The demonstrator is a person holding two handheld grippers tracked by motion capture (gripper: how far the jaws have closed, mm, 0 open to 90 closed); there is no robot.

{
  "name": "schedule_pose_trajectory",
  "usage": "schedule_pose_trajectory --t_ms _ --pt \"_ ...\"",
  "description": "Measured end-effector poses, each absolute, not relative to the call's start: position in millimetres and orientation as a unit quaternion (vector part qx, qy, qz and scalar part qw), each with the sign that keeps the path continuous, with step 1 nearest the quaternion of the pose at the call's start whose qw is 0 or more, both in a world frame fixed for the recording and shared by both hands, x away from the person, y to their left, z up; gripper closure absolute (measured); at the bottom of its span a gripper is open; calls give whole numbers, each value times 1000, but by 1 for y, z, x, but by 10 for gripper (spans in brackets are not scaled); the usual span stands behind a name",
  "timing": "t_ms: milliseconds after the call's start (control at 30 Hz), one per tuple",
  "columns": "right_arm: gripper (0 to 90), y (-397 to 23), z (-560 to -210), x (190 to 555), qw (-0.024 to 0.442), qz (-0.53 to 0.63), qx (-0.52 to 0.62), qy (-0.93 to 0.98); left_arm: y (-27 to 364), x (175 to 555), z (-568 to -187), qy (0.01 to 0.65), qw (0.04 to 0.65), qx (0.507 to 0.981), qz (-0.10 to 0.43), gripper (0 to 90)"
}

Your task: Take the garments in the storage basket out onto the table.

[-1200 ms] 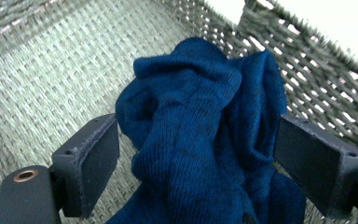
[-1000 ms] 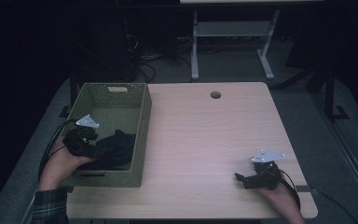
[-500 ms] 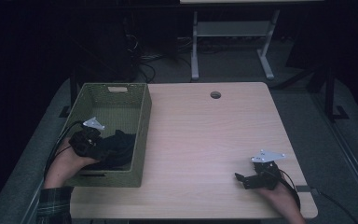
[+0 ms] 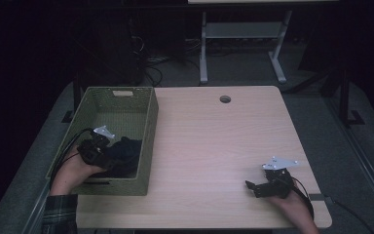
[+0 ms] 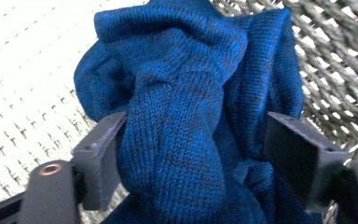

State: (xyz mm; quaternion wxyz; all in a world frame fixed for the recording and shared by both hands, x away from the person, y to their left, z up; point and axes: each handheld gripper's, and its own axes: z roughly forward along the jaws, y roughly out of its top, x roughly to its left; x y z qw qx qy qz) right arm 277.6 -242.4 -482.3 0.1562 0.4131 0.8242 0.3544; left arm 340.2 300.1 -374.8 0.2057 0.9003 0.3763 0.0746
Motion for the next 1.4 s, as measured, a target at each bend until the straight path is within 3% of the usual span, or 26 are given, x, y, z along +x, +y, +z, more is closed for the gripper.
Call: schedule_pose_trajectory --t_ms 100,233,433,767,1400 --pt "70 -242 -482 278 156 354 413 824 301 341 -376 377 200 901 75 327" --pt "70 -242 -482 278 156 354 413 824 303 343 -377 385 180 902 79 522" --pt "70 -242 -482 278 156 354 413 824 302 346 -377 392 173 901 65 663" --pt "70 -242 -482 277 155 354 414 824 310 349 -364 395 193 897 48 705" --pt "70 -242 -482 278 156 355 413 824 311 356 -306 386 217 893 76 709"
